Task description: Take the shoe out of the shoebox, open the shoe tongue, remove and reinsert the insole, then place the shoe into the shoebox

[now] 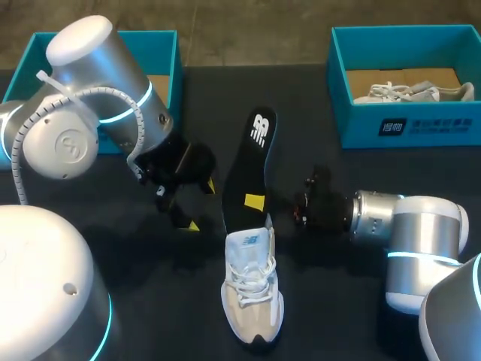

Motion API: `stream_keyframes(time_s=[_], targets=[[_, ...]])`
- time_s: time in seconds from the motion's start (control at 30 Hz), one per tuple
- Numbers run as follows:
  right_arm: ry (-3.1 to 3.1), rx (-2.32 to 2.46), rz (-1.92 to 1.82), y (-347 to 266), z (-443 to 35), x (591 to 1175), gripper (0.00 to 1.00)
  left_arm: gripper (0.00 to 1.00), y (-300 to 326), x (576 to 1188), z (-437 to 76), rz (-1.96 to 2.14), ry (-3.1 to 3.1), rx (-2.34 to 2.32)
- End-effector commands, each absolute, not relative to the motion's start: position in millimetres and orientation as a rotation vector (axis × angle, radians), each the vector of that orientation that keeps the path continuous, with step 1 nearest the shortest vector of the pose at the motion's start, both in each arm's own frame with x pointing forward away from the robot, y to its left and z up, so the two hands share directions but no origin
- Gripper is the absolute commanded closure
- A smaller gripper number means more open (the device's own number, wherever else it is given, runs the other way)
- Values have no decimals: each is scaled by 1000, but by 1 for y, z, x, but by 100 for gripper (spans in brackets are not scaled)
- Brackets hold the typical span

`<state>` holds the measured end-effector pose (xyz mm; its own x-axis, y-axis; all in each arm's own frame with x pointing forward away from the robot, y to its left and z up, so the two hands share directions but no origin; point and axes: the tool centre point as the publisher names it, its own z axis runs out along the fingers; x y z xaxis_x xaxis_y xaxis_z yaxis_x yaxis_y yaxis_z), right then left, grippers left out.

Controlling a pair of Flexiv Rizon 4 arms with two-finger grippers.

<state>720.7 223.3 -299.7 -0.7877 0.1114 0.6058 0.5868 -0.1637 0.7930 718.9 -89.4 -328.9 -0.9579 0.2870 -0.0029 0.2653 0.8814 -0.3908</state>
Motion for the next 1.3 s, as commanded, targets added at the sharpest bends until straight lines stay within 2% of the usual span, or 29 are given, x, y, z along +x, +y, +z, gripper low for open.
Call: stream_keyframes(time_s=[0.03,0.83,1.3], targets=[[-1793,-792,-2017,226,-291,724,100,0,-90,719,-330,607,-2995,-439],[-1816,-796,-2005,217,-282,742,100,0,-90,719,-330,607,-2995,-439],[-1797,-813,-1990,211,-299,739,100,0,-90,719,-330,607,-2995,-439]])
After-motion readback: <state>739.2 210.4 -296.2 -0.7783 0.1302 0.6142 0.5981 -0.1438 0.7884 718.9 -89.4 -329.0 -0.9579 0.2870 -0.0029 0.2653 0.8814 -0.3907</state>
